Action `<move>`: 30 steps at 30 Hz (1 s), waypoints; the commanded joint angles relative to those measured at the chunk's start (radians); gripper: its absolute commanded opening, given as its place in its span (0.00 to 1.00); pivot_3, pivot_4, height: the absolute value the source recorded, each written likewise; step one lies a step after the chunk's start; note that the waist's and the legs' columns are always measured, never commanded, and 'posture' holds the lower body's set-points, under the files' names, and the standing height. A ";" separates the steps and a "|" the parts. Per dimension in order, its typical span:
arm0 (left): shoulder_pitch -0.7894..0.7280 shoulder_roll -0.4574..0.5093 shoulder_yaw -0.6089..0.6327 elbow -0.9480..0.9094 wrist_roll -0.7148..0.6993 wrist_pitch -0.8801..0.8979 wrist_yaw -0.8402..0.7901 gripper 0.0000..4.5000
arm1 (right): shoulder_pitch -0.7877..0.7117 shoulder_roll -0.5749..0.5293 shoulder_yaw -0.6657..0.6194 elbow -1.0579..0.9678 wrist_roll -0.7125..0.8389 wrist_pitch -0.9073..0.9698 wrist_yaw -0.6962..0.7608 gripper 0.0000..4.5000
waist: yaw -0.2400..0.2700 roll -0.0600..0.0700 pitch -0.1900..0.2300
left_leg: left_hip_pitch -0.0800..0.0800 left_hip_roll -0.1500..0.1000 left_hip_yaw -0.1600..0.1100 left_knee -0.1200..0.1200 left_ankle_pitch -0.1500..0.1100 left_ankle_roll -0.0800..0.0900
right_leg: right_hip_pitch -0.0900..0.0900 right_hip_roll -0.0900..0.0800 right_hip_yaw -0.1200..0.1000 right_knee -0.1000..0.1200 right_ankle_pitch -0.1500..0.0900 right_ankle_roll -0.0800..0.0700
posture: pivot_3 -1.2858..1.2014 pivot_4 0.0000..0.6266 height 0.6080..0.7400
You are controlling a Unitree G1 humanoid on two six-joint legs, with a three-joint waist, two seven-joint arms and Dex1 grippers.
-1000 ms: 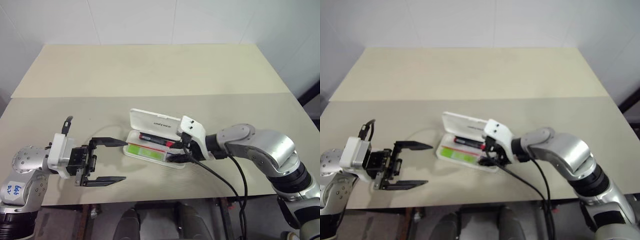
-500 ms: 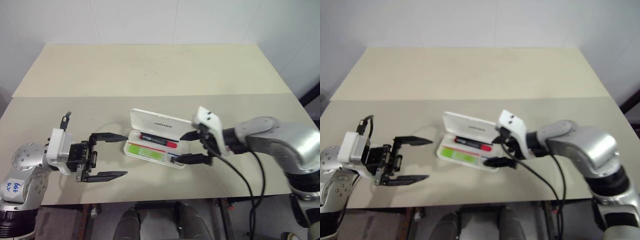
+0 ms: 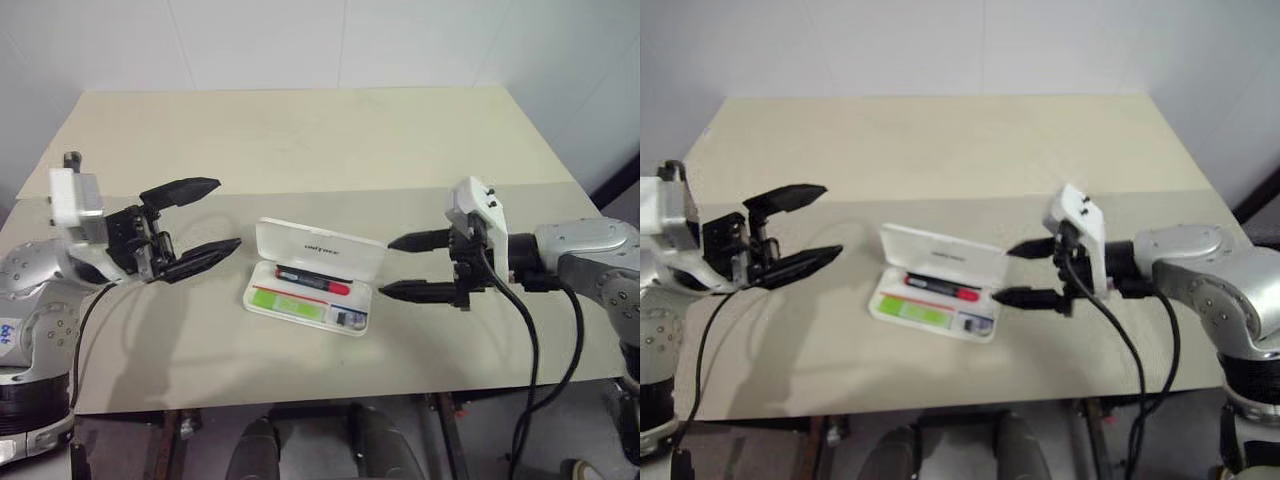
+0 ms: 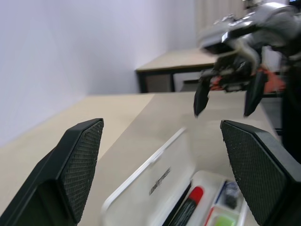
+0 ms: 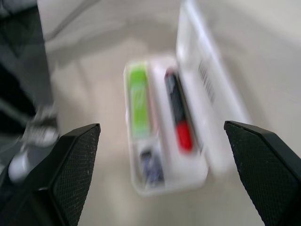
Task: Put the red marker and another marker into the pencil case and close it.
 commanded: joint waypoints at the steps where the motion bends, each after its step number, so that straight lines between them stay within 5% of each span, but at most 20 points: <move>1: -0.075 -0.017 -0.002 0.087 0.047 -0.030 0.034 0.82 | 0.010 0.008 -0.053 -0.007 0.000 -0.041 -0.026 1.00 | 0.003 0.000 0.000 | 0.000 0.000 0.000 0.000 0.000 0.000 | 0.000 0.000 0.000 0.000 0.000 0.000 | 0.52 0.24 1.00; 12: -0.401 -0.047 -0.057 0.586 0.223 -0.158 0.015 0.01 | 0.118 0.055 -0.161 -0.033 -0.004 -0.145 -0.084 1.00 | 0.003 0.000 0.000 | 0.000 0.000 0.000 0.000 0.000 0.000 | 0.000 0.001 0.001 0.001 0.002 0.003 | 0.52 0.24 1.00; 24: -0.740 -0.109 -0.099 1.220 0.388 -0.311 -0.018 0.01 | 0.641 0.112 -0.359 -0.117 -0.042 -0.498 0.083 1.00 | 0.006 -0.001 0.000 | 0.000 0.000 0.000 0.000 -0.001 -0.001 | 0.000 0.003 0.002 0.002 0.010 0.019 | 0.52 0.24 1.00; 30: -0.859 -0.152 -0.094 1.448 0.420 -0.083 -0.003 0.01 | 0.815 0.153 -0.428 -0.121 -0.047 -0.620 0.145 1.00 | -0.002 -0.002 0.001 | 0.001 0.000 0.000 0.001 -0.001 -0.001 | 0.001 0.003 0.003 0.003 0.010 0.019 | 0.52 0.24 1.00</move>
